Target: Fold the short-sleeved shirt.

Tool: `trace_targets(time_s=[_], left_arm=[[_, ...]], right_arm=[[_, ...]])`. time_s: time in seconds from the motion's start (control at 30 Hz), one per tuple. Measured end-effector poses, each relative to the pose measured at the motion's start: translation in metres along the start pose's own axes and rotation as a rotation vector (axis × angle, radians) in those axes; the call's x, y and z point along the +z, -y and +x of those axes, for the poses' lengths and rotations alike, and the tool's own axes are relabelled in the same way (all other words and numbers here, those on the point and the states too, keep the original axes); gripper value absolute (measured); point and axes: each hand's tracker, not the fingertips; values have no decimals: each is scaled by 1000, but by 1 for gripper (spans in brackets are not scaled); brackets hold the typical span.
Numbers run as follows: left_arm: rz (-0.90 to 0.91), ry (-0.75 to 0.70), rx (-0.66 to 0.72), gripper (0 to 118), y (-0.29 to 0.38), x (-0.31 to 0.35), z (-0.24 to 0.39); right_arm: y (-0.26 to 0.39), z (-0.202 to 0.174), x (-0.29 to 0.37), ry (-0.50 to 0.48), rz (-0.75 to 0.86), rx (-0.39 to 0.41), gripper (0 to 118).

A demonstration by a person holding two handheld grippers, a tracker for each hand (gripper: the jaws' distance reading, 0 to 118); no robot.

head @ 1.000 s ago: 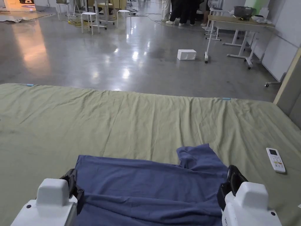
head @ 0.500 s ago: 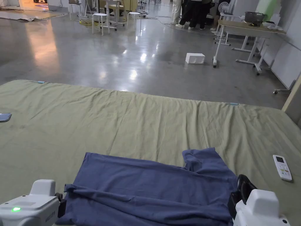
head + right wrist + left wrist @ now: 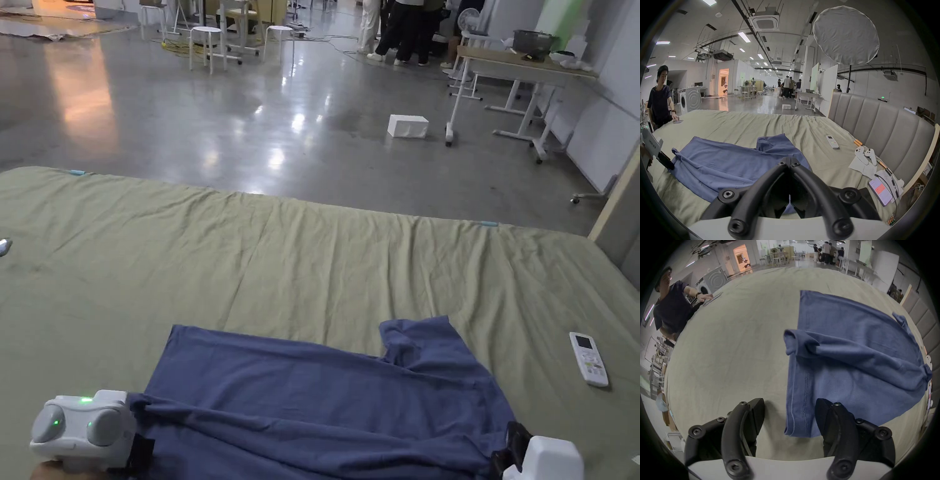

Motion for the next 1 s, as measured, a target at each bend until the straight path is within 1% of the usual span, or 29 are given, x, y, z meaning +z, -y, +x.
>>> trace_targets(time_s=[0.03, 0.07, 0.1, 0.13, 0.17, 0.2, 0.27, 0.37, 0.43, 0.47, 0.5, 0.53, 0.57, 0.63, 0.67, 0.7, 0.77, 0.83, 0.87, 0.97, 1.0], left_arm=[[3, -7, -8, 61, 1, 3, 4], [3, 6, -10, 51, 1, 6, 8], [5, 36, -20, 32, 0, 1, -2], [8, 33, -49, 18, 2, 3, 5], [9, 30, -99, 10, 4, 4, 10], [11, 35, -128, 7, 7, 4, 15], [24, 15, -172, 7, 4, -3, 10], [54, 51, -114, 6, 6, 5, -3], [82, 59, -101, 6, 10, 13, -11], [92, 65, -97, 6, 12, 17, -15], [108, 76, -92, 6, 11, 11, -22], [120, 87, -75, 6, 12, 14, -26], [126, 91, -72, 6, 13, 17, -29], [143, 97, -69, 6, 15, 25, -28], [148, 100, -75, 6, 15, 27, -28], [150, 98, -83, 6, 15, 27, -28], [152, 94, -87, 6, 13, 35, -21], [162, 93, -84, 6, 13, 37, -21], [163, 94, -78, 6, 13, 37, -22], [160, 94, -73, 6, 17, 38, -18], [157, 95, -73, 6, 18, 37, -18]], right_arm=[[0, 3, 0, 3, -4, -2, 0], [-1, 4, 1, 8, -8, -4, 0], [-1, 7, 2, 12, -10, -8, 0], [-1, 11, 1, 15, -15, -13, 0], [-1, 14, 1, 18, -21, -25, 0], [-1, 18, 1, 24, -25, -33, 0], [-3, 29, -2, 35, -47, -47, 0], [-1, 49, -11, 46, -88, -60, 0], [2, 63, -20, 39, -150, -53, 0], [9, 68, -24, 57, -225, -77, 0], [9, 71, -29, 76, -246, -21, 1], [15, 74, -35, 79, -293, -30, 1], [19, 75, -36, 68, -316, -38, 5], [25, 73, -42, 21, -393, -36, 41], [29, 73, -49, 10, -450, -13, 55], [35, 73, -57, -5, -477, -15, 60], [43, 72, -70, -18, -530, -8, 62], [49, 70, -82, -38, -556, -7, 71], [53, 70, -89, -70, -592, -13, 73], [64, 64, -109, -89, -630, -11, 74], [71, 63, -118, -72, -658, 24, 75]])
